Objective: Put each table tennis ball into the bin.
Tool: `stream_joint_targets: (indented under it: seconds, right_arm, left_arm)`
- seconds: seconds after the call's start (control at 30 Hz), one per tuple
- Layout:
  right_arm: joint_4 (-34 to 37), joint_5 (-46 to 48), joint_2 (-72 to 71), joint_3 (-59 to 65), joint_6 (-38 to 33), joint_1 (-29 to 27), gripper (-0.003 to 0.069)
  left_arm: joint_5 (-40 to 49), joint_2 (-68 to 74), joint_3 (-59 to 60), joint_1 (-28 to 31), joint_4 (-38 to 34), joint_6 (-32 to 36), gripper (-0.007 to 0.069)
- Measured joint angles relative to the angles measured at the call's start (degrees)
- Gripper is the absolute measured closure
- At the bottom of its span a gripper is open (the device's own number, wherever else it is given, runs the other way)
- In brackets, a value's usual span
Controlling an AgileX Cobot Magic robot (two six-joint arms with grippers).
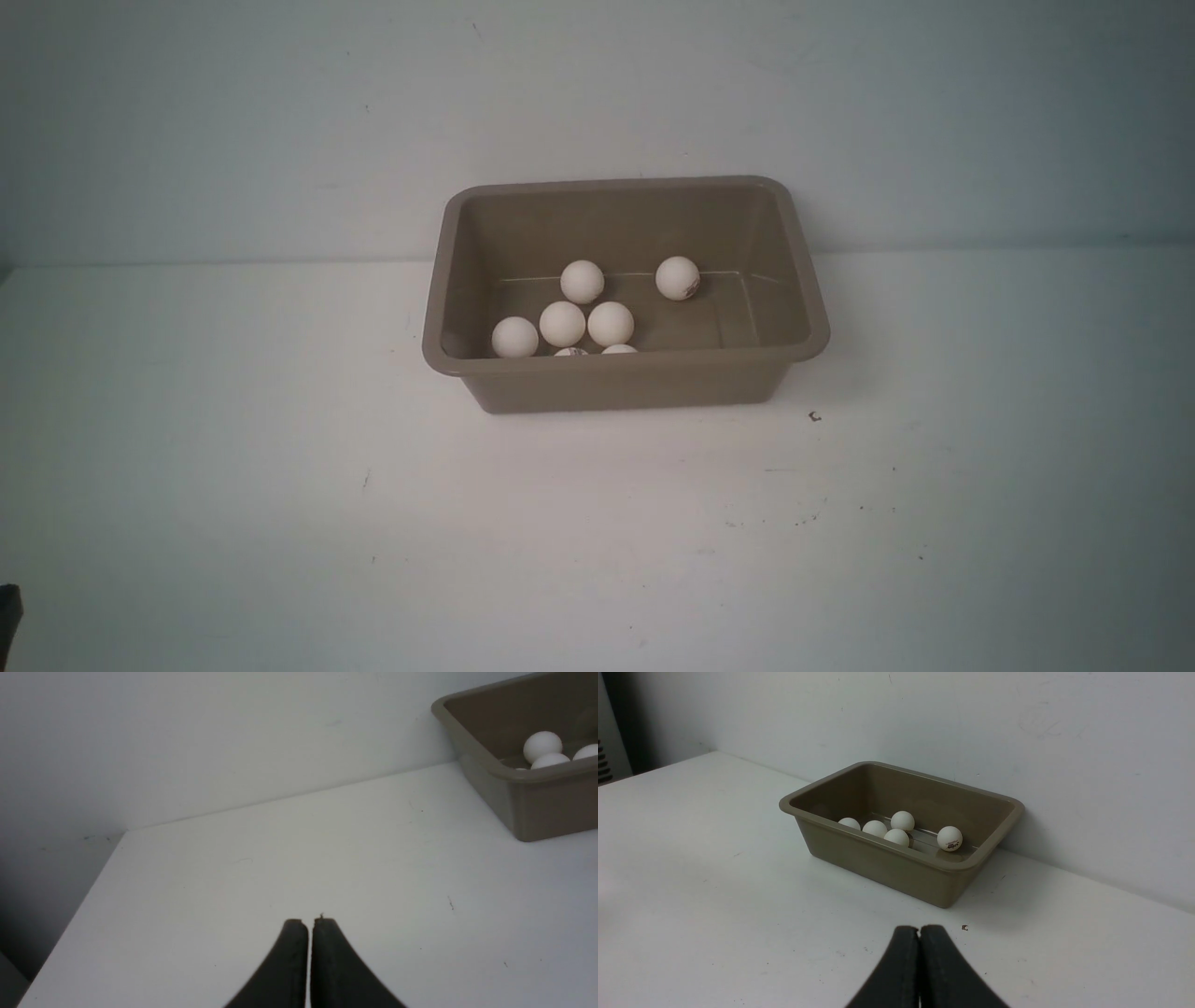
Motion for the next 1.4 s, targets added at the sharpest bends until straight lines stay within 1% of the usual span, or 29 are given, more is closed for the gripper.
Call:
stream_joint_targets:
  seconds: [0.3,0.47,0.67,0.93,1.4]
  right_arm:
    - [0.00,0.00,0.00,0.00,0.00,0.00,0.0675]
    - [0.00,0.00,0.00,0.00,0.00,0.00,0.0675]
    - [0.00,0.00,0.00,0.00,0.00,0.00,0.0675]
    - [0.00,0.00,0.00,0.00,0.00,0.00,0.0675]
    - [0.00,0.00,0.00,0.00,0.00,0.00,0.0675]
  left_arm:
    - [-0.40,-3.18,2.68,0.23,0.00,0.00,0.0629]
    - [-0.46,-5.18,2.73,0.23,0.00,-1.22,0.0629]
    - [3.52,-5.44,2.73,0.23,0.00,-4.92,0.0629]
    - [10.89,-5.44,2.73,0.24,1.45,-5.37,0.0629]
    - [11.91,-5.44,2.68,0.24,1.69,-5.36,0.0629]
